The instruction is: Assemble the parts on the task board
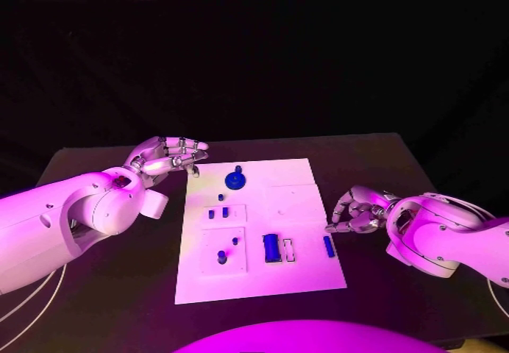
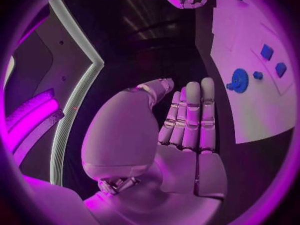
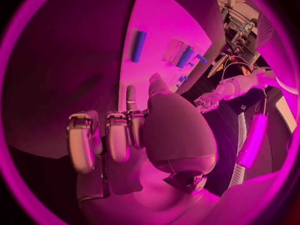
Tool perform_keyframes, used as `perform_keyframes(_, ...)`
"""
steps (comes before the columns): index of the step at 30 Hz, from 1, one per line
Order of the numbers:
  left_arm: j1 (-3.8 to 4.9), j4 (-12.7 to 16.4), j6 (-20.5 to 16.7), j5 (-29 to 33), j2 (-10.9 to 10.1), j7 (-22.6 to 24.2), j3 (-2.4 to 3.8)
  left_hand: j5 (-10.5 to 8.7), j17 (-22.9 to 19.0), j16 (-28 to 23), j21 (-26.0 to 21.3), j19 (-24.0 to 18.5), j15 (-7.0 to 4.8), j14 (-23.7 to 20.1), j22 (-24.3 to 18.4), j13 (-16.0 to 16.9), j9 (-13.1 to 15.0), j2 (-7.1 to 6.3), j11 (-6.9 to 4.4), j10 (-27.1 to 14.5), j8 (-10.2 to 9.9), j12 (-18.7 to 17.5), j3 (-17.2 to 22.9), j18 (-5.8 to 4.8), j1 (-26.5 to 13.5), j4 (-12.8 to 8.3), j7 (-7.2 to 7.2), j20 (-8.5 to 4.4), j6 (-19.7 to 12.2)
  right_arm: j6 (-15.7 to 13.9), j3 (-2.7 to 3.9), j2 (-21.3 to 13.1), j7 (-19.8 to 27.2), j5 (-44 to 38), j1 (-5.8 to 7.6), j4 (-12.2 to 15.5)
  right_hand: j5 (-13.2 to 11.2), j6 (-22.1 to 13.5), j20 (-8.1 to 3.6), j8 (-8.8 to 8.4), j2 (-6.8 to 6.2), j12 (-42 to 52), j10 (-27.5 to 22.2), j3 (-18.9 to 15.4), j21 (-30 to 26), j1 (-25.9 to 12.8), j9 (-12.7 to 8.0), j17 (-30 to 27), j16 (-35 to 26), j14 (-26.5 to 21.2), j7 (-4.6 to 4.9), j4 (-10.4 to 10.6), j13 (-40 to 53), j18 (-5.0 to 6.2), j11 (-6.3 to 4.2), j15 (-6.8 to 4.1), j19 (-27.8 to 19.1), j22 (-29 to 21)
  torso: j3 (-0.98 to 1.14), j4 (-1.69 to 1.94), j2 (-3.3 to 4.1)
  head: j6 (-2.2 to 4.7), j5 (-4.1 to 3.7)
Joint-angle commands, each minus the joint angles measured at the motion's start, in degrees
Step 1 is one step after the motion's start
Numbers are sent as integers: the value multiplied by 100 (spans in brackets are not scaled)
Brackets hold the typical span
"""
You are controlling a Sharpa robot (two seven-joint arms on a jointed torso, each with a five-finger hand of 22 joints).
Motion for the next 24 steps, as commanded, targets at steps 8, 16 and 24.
perform_keyframes(8,-1,-8,4,62,25,106,0,6,-6,-31,-24,3,12,-24,-8,-4,-7,6,-15,-27,28,33,-26,85,-33,23,90,51,-35,501,-28,39,-184,-289,-209,-39,-100,205,29,73,-55,-11,314,78,25,-181,70,1216,-24,534,-69,4,1151,-81,-36,10,599,1509,9,20,10,-31,-15)
perform_keyframes(16,-1,-18,21,62,23,61,-1,6,-6,-31,-24,3,12,-24,-8,-4,-7,6,-15,-27,28,33,-26,85,-33,23,90,51,-35,538,-36,133,-204,-279,-320,-47,-114,224,23,90,-47,-17,312,86,25,-223,86,1223,-21,536,-80,3,1148,-81,-46,3,599,1509,8,20,5,-52,-15)
perform_keyframes(24,-1,-29,20,62,32,36,-3,7,-8,-29,-28,4,11,-24,-11,-5,-6,9,-16,-25,33,40,-27,86,-35,26,89,51,-33,636,-39,191,-218,-298,-349,-87,-103,240,10,109,9,-10,319,139,25,-207,114,1230,-18,538,-99,-10,1152,-81,-64,-13,599,1509,2,19,6,-61,1)
